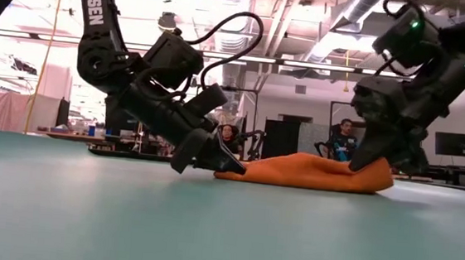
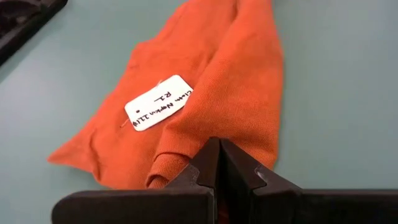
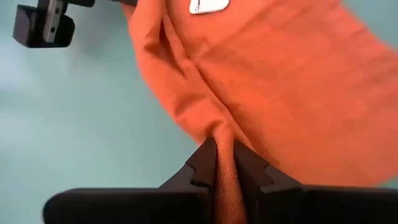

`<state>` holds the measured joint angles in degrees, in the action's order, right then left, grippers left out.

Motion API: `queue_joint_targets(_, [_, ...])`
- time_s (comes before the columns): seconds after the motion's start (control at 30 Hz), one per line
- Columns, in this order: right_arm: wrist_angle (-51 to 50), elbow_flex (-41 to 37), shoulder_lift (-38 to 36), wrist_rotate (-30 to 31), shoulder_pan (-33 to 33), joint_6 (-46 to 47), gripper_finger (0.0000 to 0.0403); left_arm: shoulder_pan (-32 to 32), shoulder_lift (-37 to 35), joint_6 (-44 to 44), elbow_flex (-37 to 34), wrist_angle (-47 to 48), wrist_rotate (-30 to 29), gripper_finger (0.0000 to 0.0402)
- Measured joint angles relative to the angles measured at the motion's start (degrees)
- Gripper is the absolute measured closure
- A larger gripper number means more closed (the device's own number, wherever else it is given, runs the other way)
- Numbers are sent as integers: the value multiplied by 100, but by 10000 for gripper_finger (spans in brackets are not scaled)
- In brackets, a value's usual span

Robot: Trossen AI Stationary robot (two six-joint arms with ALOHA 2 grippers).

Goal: Roll towel
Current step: Roll the orange towel

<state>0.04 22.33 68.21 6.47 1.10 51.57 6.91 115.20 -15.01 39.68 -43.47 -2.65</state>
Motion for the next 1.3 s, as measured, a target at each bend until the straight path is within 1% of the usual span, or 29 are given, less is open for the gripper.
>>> queue_joint_targets(0.13, [-858, 82, -453, 363, 150, -22, 349, 2, 2, 327, 0, 121, 89, 401])
queue_joint_targets(0.2, [-1095, 92, -674, 604, 235, 36, 349, 1, 2, 404, 0, 149, 92, 401])
queue_joint_targets(0.43, [-1364, 85, -1310, 859, 477, 44, 348, -10, 14, 521, -2, 119, 232, 401])
queue_joint_targets(0.57, [-1384, 83, -1236, 870, 603, 43, 344, -12, 20, 525, -11, 88, 233, 401])
queue_joint_targets(0.7, [-1457, 64, -867, 855, 689, 43, 320, -12, 22, 534, -20, 70, 222, 401])
queue_joint_targets(0.8, [-1357, 73, -635, 802, 713, 45, 286, -12, 22, 543, -20, 71, 229, 401])
queue_joint_targets(0.87, [-1507, 154, -600, 773, 659, 44, 260, -10, 22, 567, -20, 71, 240, 401])
queue_joint_targets(1.0, [-1940, 471, -815, 1075, 614, -179, 224, -10, 22, 583, -21, 89, 241, 401])
queue_joint_targets(1.07, [-2293, 629, -977, 1179, 617, -195, 217, -10, 20, 585, -20, 95, 242, 401])
queue_joint_targets(1.17, [-2776, 722, -1166, 1272, 706, -42, 219, -10, 20, 652, -20, 103, 242, 401])
queue_joint_targets(1.2, [-2733, 718, -1210, 1443, 804, -34, 221, -10, 20, 672, -20, 103, 242, 401])
queue_joint_targets(1.23, [-2485, 717, -1233, 1659, 937, -146, 224, -10, 20, 681, -20, 105, 242, 401])
queue_joint_targets(1.3, [-1712, 729, -1213, 1917, 1238, -636, 231, -10, 20, 691, -20, 105, 244, 401])
